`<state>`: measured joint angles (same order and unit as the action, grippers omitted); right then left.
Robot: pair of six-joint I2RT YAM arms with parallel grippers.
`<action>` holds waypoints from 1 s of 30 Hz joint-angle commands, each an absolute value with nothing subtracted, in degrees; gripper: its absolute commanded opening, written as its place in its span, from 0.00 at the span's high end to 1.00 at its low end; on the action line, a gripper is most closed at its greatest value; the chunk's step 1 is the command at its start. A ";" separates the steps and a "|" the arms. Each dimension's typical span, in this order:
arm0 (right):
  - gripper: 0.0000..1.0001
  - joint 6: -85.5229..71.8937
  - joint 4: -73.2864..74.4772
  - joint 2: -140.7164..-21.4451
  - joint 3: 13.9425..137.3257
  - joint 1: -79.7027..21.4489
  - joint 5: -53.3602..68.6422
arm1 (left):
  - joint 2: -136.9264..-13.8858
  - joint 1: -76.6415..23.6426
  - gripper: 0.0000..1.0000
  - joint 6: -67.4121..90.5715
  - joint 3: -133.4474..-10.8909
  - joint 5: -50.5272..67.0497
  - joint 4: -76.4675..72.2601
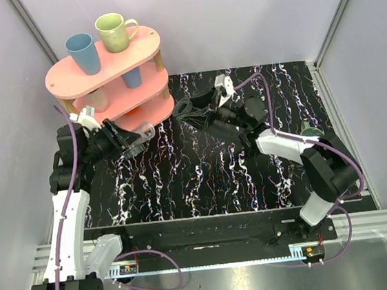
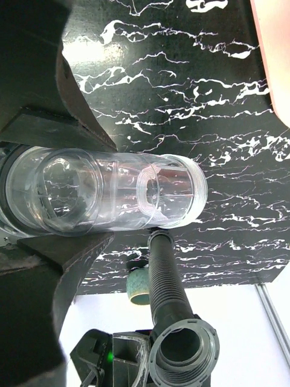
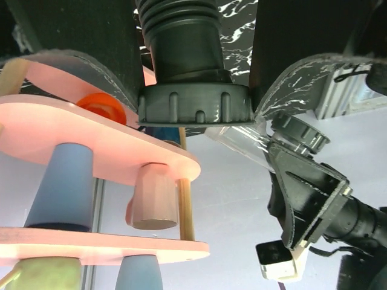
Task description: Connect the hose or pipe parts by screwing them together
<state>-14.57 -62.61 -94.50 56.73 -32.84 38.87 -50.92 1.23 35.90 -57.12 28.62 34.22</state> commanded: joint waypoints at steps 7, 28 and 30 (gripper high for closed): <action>0.53 -3.66 -56.73 -86.68 53.17 -32.34 48.68 | -50.80 -3.77 1.00 31.30 -59.33 36.20 30.15; 0.55 -13.40 -72.87 -80.05 38.06 -34.63 46.23 | -51.59 -8.61 1.00 26.27 -62.49 44.28 32.96; 0.55 -16.51 -79.25 -82.61 35.52 -34.63 47.72 | -52.03 -9.22 1.00 27.42 -61.88 46.22 32.26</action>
<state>-1.28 -52.47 -78.65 38.33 -34.11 47.64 -51.59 -8.56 26.59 -59.57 42.44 33.98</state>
